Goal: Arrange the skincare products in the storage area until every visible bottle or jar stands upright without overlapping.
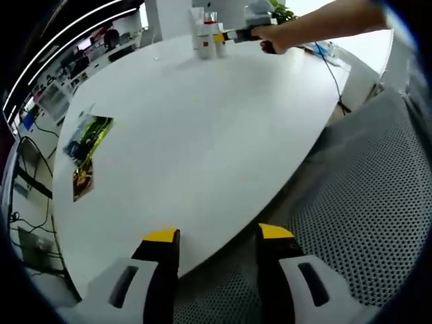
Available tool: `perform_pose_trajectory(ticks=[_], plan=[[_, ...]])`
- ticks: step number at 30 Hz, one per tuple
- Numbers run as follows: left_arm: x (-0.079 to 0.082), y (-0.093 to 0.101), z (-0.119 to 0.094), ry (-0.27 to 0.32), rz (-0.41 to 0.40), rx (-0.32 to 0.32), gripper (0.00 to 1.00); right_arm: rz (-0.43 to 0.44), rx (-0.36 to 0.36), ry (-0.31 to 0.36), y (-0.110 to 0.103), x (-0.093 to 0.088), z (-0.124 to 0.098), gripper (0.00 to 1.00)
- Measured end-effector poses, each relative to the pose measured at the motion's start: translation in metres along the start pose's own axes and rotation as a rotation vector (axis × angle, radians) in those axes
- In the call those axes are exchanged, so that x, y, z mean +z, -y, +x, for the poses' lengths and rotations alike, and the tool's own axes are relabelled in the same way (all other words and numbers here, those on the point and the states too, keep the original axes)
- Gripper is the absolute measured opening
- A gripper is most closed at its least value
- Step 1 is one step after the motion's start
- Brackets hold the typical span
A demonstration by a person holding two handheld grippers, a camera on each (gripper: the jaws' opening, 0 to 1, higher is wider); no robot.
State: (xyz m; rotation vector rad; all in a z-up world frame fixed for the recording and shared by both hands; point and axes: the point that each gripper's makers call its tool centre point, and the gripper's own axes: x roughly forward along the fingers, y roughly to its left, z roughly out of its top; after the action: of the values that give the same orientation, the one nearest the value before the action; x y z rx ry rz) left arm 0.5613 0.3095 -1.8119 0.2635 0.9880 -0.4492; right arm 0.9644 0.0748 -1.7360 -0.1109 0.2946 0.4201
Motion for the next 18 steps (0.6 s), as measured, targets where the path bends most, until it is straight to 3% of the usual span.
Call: perform_pose_trajectory(ticks=[18], plan=[[-0.001,0.000,0.000,-0.006,0.008,-0.003,0.37,0.011,-0.059,-0.005,0.010,-0.007,-0.007,0.14]])
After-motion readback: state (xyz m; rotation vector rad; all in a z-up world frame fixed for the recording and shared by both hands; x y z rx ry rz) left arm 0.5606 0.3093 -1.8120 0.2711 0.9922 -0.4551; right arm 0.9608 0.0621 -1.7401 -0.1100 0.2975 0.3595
